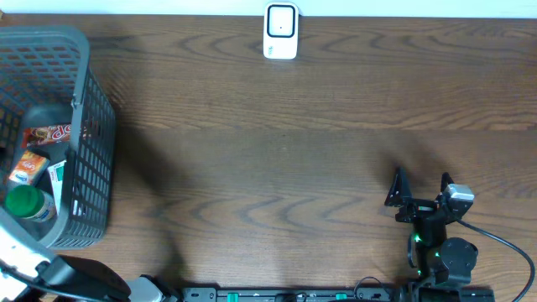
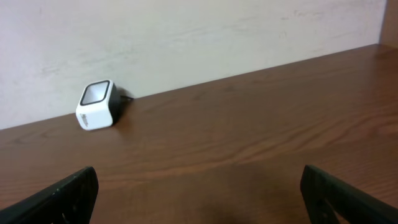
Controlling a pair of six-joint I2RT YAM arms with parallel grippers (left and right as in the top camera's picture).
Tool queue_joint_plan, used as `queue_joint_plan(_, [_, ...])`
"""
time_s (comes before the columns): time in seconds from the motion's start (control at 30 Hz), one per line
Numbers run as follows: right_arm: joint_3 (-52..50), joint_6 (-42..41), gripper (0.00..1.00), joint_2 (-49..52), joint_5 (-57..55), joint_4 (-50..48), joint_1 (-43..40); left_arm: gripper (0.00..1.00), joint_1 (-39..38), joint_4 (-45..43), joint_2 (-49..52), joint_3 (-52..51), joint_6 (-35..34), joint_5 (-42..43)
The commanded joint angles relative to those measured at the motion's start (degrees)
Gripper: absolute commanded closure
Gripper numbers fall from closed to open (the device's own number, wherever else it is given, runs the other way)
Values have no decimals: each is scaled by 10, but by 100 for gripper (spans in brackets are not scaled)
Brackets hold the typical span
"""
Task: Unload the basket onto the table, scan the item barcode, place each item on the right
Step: 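Reach the left gripper into the basket toward the green-capped jar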
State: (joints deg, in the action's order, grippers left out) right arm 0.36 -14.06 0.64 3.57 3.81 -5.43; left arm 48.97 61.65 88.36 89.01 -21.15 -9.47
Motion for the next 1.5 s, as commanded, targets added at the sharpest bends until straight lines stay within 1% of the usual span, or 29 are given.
queue_joint_plan(0.0, [0,-1,1,-3,-3,3,4,3,2,-26,-1,-52,163,74])
queue_joint_plan(0.1, [0,-1,1,-3,-3,3,4,3,2,-54,0,-80,202,69])
queue_joint_plan(0.17, [0,-1,1,-3,-3,3,4,3,2,-76,1,-91,207,42])
queue_joint_plan(0.23, [0,-1,1,-3,-3,3,4,2,2,-80,4,-95,209,17])
queue_joint_plan(0.5, [0,-1,1,-3,-3,3,4,3,3,-132,11,-127,216,17])
queue_joint_plan(0.63, [0,-1,1,-3,-3,3,4,3,3,-144,38,-130,242,17])
queue_joint_plan(1.07, [0,-1,1,-3,-3,3,4,2,2,-151,146,-130,241,18])
queue_joint_plan(1.4, [0,-1,1,-3,-3,3,4,3,3,-156,164,-130,233,31])
queue_joint_plan(1.47, [0,-1,1,-3,-3,3,4,3,3,-155,164,-131,223,31])
